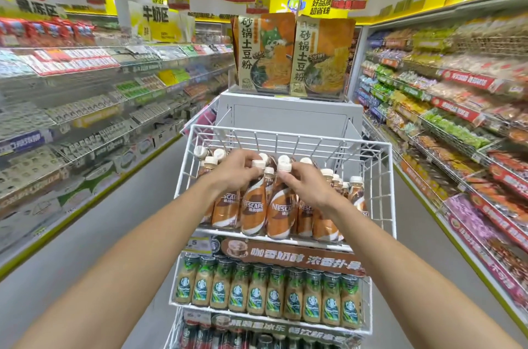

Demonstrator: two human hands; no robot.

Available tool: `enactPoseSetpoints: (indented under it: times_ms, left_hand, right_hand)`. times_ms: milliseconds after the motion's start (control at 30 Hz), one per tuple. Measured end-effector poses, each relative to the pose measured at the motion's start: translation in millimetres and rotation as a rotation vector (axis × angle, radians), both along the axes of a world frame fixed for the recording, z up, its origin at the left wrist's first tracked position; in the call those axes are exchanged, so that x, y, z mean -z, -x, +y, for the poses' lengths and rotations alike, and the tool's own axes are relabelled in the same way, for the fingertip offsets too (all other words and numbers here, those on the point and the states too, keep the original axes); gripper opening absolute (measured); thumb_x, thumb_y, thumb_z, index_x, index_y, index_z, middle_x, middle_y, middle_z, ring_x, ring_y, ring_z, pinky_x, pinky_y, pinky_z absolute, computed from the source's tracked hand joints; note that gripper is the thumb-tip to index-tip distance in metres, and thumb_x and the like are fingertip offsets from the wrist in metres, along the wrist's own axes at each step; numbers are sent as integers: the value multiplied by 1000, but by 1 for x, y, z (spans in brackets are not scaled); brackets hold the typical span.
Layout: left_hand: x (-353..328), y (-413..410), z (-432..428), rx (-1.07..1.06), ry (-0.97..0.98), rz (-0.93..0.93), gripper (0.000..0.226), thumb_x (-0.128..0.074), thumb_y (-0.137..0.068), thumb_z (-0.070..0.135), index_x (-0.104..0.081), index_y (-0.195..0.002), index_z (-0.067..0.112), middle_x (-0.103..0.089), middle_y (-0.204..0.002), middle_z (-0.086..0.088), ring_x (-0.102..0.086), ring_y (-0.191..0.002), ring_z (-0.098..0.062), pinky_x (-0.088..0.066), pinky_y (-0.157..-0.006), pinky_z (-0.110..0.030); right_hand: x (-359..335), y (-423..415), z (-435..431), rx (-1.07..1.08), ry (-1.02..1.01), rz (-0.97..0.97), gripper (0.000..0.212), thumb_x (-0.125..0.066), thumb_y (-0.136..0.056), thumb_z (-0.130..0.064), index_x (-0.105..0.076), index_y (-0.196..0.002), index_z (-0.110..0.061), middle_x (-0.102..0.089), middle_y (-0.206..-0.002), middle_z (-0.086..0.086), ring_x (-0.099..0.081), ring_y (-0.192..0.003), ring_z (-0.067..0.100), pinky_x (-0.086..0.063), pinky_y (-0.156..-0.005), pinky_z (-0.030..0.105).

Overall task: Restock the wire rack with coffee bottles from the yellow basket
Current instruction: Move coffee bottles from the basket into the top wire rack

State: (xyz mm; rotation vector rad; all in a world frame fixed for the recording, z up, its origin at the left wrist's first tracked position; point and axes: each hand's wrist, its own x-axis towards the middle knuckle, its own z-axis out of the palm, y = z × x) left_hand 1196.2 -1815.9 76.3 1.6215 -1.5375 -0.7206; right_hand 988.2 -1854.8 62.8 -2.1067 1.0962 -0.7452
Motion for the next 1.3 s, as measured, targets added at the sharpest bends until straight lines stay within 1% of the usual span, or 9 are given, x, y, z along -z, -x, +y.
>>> enactPoseSetpoints:
  times_ms: [133,300,433,633,767,967,1133,1233,1300]
  left_hand:
    - [4,2,-9,-37,-9,-6,33,-67,-99,12,-64,-131,7,-75,-115,-13,-73,-109,-28,-59,-101,-48]
    - [10,1,-19,-76,-38,-65,30,-68,-99,18,-65,-127,11,-73,-116,-8,-71,-107,-26,-59,-99,-49]
    - [15,-2,-25,-115,-29,-85,24,-70,-97,23,-68,-119,12,-69,-102,2,-66,-101,-20,-57,-86,-36]
    - [18,0,-32,-127,-55,-158,20,-67,-99,21,-69,-108,4,-75,-102,-14,-71,-98,-30,-59,-92,-46]
    - [17,2,-36,-129,-69,-189,19,-64,-100,21,-68,-106,3,-73,-97,-11,-68,-90,-27,-49,-67,-32]
    - [16,2,-36,-123,-86,-167,20,-62,-101,18,-67,-108,0,-74,-107,-23,-70,-93,-29,-54,-81,-40]
    - [10,7,-31,-163,-56,-233,12,-63,-99,17,-60,-98,5,-63,-91,-10,-64,-90,-29,-54,-86,-43]
    - [-2,8,-25,-179,27,-236,19,-58,-98,12,-63,-114,3,-61,-85,-8,-60,-86,-27,-53,-84,-41]
    - [-12,6,-14,-187,69,-236,34,-57,-98,13,-62,-129,1,-66,-89,-6,-63,-90,-25,-55,-94,-39]
  right_hand:
    - [4,-6,-14,37,-15,13,26,-62,-104,-36,-73,-107,-13,-80,-100,-2,-77,-92,12,-63,-92,42]
    - [15,-14,-27,87,8,97,20,-70,-99,-37,-66,-85,-23,-75,-93,-4,-72,-88,10,-59,-82,30]
    - [20,-18,-33,109,9,119,25,-72,-98,-36,-63,-79,-23,-71,-82,-5,-67,-76,6,-48,-64,20]
    - [19,-17,-42,114,7,184,40,-73,-97,-39,-57,-74,-10,-56,-71,5,-51,-67,18,-43,-64,35]
    - [18,-17,-45,109,14,194,39,-74,-97,-39,-58,-74,-11,-59,-74,6,-55,-71,19,-48,-68,36]
    - [18,-18,-45,104,14,196,45,-74,-97,-39,-50,-67,-15,-49,-63,1,-47,-61,17,-39,-61,34]
    - [17,-17,-43,127,24,205,45,-76,-94,-44,-52,-69,-15,-50,-62,-1,-46,-58,17,-39,-59,33]
    - [17,-16,-39,149,49,204,45,-76,-94,-46,-54,-68,-15,-55,-63,-3,-51,-59,15,-39,-57,32]
    - [18,-16,-34,155,73,209,43,-70,-96,-49,-61,-74,-13,-64,-71,-2,-61,-68,16,-45,-60,32]
